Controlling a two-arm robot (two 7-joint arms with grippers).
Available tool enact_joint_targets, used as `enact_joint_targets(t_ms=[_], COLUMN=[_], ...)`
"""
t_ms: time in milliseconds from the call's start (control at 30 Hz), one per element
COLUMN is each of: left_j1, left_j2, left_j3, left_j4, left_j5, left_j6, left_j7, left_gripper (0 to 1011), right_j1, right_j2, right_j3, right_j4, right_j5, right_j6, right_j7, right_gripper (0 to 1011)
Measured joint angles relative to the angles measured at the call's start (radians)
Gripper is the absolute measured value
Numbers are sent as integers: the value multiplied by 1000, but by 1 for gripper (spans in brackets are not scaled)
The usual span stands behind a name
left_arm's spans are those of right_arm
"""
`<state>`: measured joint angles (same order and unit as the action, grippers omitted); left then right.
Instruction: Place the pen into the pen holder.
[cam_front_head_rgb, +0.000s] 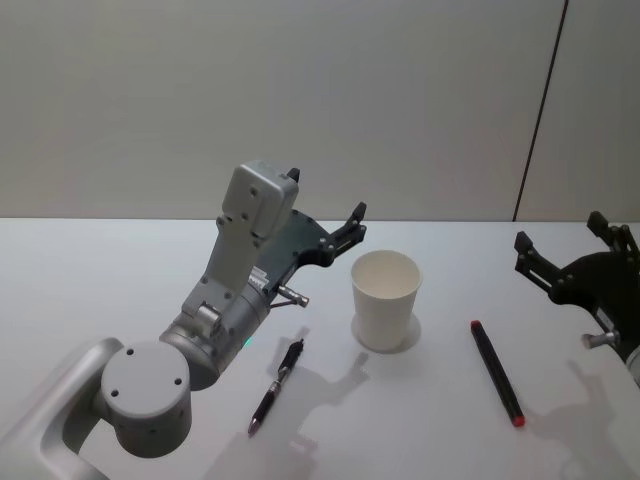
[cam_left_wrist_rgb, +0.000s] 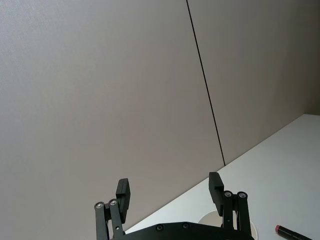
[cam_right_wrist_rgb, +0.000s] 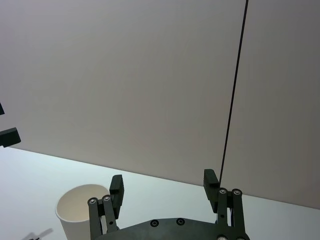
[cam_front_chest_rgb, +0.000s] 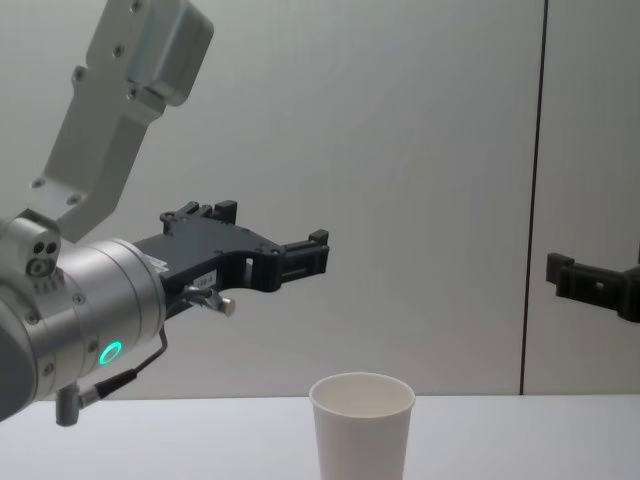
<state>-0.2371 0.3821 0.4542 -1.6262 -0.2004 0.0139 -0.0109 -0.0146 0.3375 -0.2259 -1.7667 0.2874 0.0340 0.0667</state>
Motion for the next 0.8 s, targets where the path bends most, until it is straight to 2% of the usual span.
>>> enact_joint_targets(t_ms=[800], left_j1=[0], left_j2=[0], left_j3=[0], left_j4=[0], left_j5=[0], left_j6=[0], left_j7=[0], left_gripper=[1004], right_j1=[0], right_j2=[0], right_j3=[0], right_j4=[0], right_j5=[0], right_j6=[0], right_j7=[0], right_gripper=[1002])
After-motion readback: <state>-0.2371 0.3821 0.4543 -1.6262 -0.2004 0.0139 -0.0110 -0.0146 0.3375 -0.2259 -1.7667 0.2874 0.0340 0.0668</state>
